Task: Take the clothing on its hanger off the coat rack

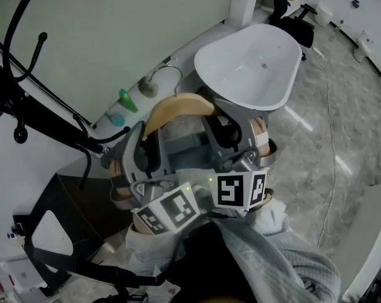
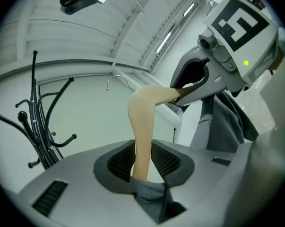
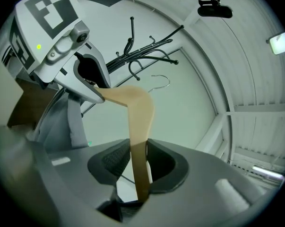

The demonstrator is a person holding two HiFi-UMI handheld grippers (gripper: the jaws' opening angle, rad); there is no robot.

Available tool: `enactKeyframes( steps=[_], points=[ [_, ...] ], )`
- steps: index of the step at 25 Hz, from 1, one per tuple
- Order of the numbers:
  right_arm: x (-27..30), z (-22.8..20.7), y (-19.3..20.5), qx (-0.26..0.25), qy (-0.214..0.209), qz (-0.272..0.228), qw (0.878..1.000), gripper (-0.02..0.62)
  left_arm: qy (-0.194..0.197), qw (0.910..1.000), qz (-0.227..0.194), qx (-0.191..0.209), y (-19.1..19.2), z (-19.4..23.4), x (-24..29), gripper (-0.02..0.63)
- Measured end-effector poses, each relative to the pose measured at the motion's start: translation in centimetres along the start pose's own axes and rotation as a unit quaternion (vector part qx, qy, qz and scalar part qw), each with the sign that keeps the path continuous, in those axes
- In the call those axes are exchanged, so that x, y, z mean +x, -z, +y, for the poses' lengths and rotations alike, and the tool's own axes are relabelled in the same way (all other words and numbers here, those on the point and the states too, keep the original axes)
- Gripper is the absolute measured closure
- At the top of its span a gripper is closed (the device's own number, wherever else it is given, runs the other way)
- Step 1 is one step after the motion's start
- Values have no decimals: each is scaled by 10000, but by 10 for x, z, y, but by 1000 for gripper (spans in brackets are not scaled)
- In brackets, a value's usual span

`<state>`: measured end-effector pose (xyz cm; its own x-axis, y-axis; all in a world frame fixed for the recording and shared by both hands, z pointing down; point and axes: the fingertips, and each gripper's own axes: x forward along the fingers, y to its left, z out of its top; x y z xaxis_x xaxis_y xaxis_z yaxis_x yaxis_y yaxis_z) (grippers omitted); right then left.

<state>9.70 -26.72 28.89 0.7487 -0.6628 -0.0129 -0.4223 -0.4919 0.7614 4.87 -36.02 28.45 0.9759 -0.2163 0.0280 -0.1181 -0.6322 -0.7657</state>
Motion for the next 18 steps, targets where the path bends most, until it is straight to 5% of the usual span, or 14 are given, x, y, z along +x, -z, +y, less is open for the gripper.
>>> enactKeyframes(
  steps=[7,18],
  points=[
    [-34,21,29,140,66,324,9994,491,295,9995,-62,44,4,-40,-18,499],
    [-44,23,33,254,106,399,9988,492,336,9992,-149,127,0,-43,-23,499]
  ],
)
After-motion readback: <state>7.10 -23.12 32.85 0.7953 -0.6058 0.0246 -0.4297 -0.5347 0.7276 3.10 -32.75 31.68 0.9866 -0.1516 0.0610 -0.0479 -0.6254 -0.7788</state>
